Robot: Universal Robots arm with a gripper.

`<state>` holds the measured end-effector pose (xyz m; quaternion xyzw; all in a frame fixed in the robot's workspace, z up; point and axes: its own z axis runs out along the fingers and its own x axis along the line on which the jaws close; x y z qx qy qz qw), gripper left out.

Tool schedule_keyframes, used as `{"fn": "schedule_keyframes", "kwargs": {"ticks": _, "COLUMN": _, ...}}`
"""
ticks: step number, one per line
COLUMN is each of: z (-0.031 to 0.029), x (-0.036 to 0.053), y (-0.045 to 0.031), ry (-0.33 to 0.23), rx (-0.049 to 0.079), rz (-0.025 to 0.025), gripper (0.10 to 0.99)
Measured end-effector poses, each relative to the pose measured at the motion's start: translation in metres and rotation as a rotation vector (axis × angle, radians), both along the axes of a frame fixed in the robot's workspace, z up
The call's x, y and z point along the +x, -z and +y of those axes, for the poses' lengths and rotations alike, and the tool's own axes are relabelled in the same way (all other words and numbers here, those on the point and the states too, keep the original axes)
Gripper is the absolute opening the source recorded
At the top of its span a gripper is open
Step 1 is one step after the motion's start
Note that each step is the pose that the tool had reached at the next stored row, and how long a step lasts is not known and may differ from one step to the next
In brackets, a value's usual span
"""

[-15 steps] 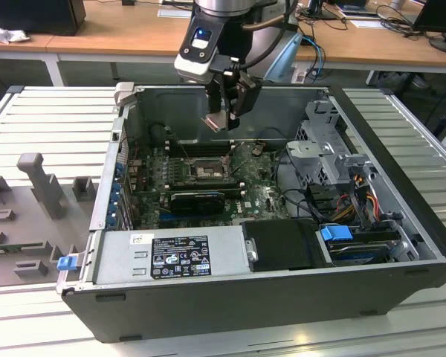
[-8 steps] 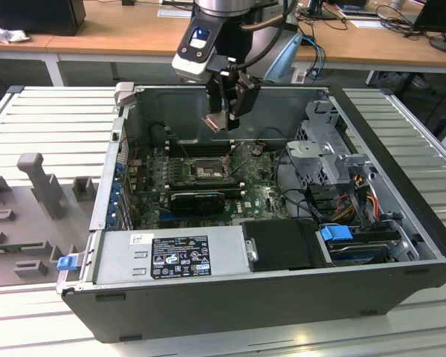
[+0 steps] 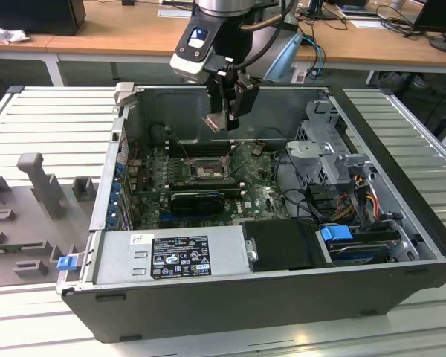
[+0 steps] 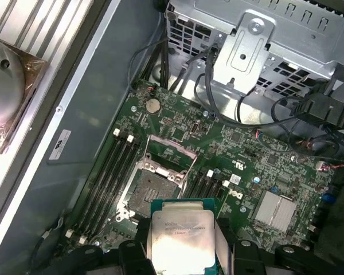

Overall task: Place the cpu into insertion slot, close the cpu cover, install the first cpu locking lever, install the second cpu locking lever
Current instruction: 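Place the cpu into insertion slot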

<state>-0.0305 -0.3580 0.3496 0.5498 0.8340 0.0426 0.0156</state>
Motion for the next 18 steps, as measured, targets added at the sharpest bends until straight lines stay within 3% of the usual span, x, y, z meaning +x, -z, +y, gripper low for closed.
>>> {"fn": "schedule_keyframes", "kwargs": {"ticks": 9, "z": 0.0, "x": 0.0, "y": 0.003, "ry": 0.188, "rx": 0.0, "rz": 0.0001, "gripper": 0.529}}
{"fn": "schedule_keyframes", "kwargs": {"ticks": 12, "z": 0.0, "x": 0.0, "y": 0.0044, "ry": 0.218, "rx": 0.0, "rz": 0.0001, "gripper": 0.529}}
{"fn": "schedule_keyframes", "kwargs": {"ticks": 18, "z": 0.0001, "x": -0.0004, "y": 0.0155, "ry": 0.253, "rx": 0.0, "rz": 0.0, "gripper": 0.529}}
